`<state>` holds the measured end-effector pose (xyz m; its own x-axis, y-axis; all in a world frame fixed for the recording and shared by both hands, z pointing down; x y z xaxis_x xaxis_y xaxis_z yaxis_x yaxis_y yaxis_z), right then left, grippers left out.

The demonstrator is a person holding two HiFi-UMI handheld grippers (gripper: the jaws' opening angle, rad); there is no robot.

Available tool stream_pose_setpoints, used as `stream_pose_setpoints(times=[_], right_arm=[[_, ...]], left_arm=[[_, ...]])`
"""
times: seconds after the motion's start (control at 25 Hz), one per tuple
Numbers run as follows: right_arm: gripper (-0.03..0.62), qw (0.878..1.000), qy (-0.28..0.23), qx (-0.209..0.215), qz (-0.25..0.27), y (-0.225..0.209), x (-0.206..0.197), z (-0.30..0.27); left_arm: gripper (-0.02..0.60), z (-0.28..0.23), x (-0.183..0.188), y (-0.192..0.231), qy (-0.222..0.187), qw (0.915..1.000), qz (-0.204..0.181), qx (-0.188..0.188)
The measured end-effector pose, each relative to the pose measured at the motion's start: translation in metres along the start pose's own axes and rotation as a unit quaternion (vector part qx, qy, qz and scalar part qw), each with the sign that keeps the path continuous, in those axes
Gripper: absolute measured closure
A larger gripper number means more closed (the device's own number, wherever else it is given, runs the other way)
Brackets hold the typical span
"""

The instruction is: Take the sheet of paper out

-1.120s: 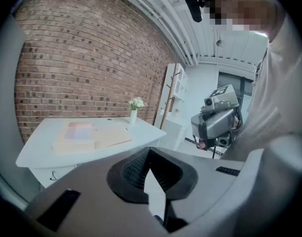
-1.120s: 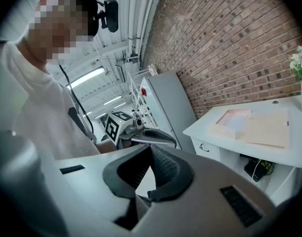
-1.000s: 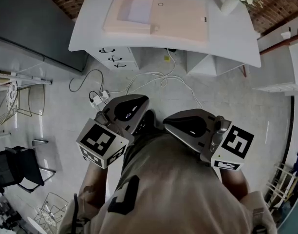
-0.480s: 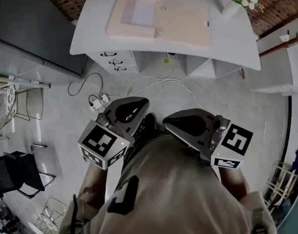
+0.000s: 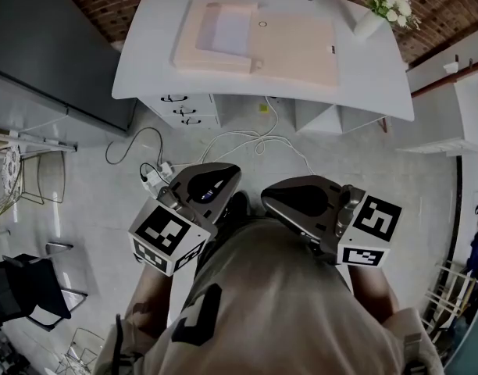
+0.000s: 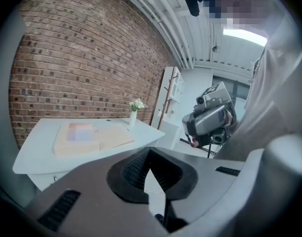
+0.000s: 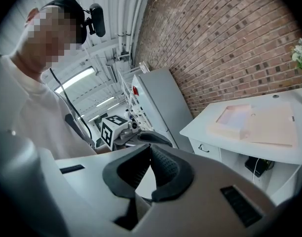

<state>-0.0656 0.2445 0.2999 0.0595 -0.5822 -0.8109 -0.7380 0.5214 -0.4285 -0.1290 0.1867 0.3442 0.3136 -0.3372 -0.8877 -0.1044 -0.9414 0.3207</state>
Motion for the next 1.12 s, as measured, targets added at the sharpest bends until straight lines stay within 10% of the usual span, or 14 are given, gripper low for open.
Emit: stream_pose_setpoints(times=[0.48, 1.12], right_arm=[[0.569, 0.999, -0.002, 0.001, -0.049, -0.030, -0.002, -0.003], [0.569, 0.988, -0.014, 0.105, -0.109, -0.128, 0.040, 0.009]], left_arm=[[0.568, -0.017, -0.001, 0.009, 0.005, 0.9999, 0.009, -0.010], [0.568, -0.077, 0.055, 0.038, 0.004, 0.9967, 0.007, 0.081]])
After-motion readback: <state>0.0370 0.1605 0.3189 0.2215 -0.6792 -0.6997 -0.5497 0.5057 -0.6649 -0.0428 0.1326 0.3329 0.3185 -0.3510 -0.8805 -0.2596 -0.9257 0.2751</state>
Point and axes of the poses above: the fingertips, and each gripper's own axes: z backward along the fingers, y to its left, x out of its top, the point moved 3 cm from there along z, backward along the fingers, and after that the axes turned 11 degrees about -x, right-handed, at the moved point
